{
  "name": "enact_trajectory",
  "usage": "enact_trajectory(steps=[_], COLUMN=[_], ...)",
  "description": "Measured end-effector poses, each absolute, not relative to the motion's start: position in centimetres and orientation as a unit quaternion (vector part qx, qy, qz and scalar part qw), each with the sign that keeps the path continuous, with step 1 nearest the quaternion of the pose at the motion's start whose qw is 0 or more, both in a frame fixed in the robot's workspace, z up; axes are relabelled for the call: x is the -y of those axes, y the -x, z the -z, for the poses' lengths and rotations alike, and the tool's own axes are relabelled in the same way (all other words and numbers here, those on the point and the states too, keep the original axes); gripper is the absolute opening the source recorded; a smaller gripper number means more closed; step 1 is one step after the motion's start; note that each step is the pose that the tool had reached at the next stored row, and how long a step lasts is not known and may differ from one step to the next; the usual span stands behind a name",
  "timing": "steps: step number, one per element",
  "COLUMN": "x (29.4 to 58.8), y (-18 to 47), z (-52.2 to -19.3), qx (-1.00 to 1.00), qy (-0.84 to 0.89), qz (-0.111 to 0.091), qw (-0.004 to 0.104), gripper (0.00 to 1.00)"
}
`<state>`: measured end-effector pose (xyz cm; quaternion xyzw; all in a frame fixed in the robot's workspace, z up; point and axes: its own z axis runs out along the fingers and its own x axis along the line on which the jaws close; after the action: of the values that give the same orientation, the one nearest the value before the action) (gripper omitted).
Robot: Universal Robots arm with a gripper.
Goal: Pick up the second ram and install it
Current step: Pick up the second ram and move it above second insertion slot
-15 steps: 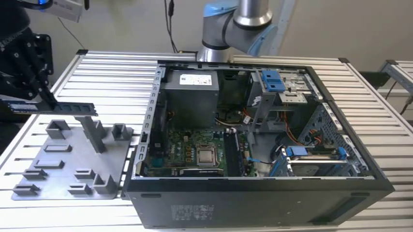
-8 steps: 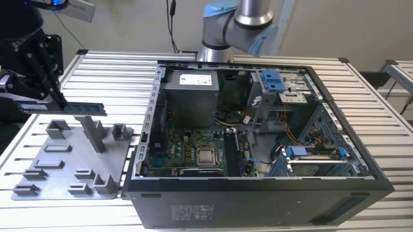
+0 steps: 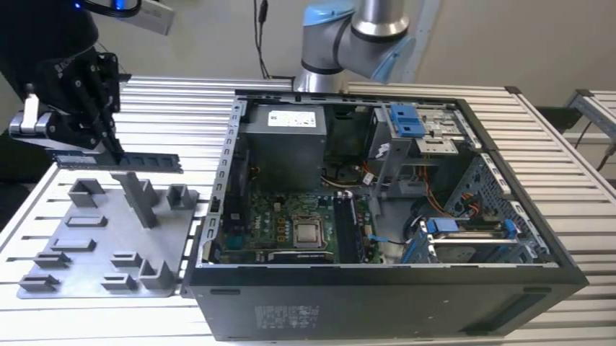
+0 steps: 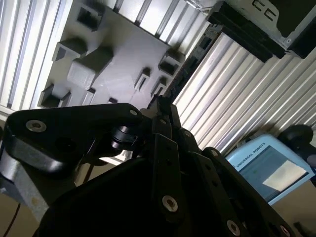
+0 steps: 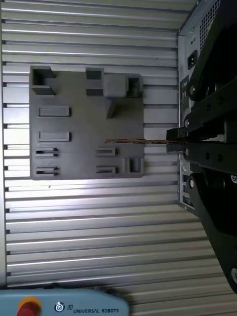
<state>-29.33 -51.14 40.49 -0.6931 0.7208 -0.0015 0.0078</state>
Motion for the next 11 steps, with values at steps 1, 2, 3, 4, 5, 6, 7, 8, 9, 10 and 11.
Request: enact_trajectory(steps=[1,2,3,4,5,6,7,8,9,10,11], x=[51.1,51.1,51.1,51.1,51.1,51.1,51.1,51.1,51.1,51.1,51.1], y=[29.0,28.6,28.2,27.9,27.6,27.2,26.9,26.5,26.2,25.8,25.4], z=[-40.5,-40.5,-40.5,-40.5,-40.5,-40.5,-40.5,-40.5,-40.5,-40.5,-40.5], qx=[-0.721,-0.721,-0.721,-0.721,-0.721,-0.721,-0.721,-0.721,-0.721,-0.721,-0.721], qy=[0.693,0.693,0.693,0.693,0.693,0.693,0.693,0.693,0.693,0.693,0.693], qz=[0.001,0.001,0.001,0.001,0.001,0.0,0.0,0.0,0.0,0.0,-0.001], qw=[0.008,0.007,0.007,0.007,0.007,0.007,0.006,0.006,0.006,0.006,0.006], gripper=[0.14,0.14,0.14,0.14,0.14,0.14,0.14,0.14,0.14,0.14,0.14])
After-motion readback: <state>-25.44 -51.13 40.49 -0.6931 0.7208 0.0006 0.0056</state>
